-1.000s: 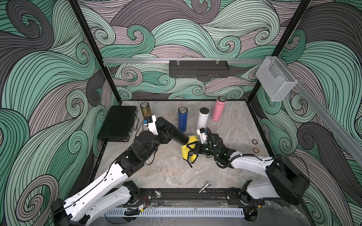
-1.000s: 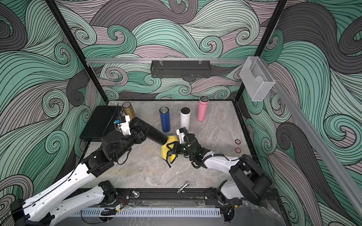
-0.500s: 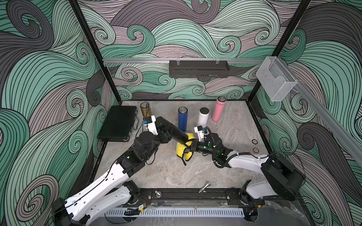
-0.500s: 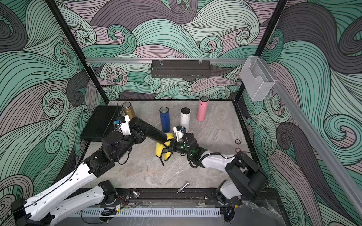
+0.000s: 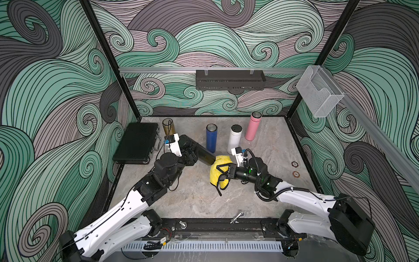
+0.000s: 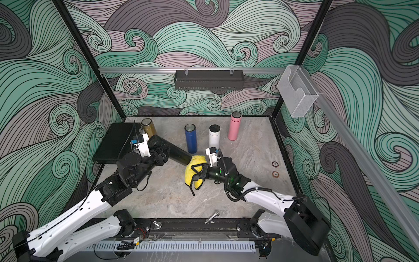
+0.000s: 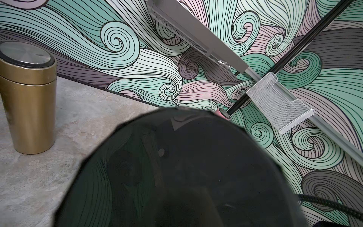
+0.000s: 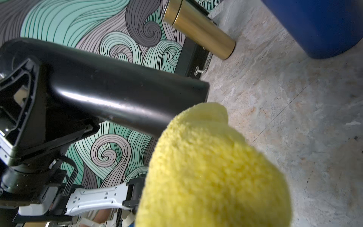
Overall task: Wipe the surface of the thermos
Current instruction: Wipe the dirt from the surface of the thermos.
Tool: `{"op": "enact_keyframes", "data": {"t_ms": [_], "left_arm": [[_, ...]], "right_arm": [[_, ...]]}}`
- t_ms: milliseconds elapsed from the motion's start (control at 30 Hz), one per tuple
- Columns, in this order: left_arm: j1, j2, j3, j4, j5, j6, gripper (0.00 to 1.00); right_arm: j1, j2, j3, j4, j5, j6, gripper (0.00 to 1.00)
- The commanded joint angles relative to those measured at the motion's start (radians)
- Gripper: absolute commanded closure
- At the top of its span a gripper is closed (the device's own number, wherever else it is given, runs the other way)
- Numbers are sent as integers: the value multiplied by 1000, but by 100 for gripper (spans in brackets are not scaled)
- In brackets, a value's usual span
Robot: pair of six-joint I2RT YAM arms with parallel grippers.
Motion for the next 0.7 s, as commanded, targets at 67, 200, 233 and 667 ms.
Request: {"op": "enact_keyframes", "data": {"t_ms": [67, 200, 233, 667], "left_arm": [[-3, 40, 43, 45, 13, -12, 100], [-3, 55, 50, 68, 39, -22, 100], [-3, 55, 52, 68, 40, -22, 100], [-3, -2, 55, 25, 27, -5, 100]], "right_arm": [[106, -8, 142, -234, 68, -206, 100], [142, 66, 184, -238, 96, -238, 100], [146, 84, 192, -240, 108, -239, 100], [134, 185, 147, -297, 343, -203, 100]]}}
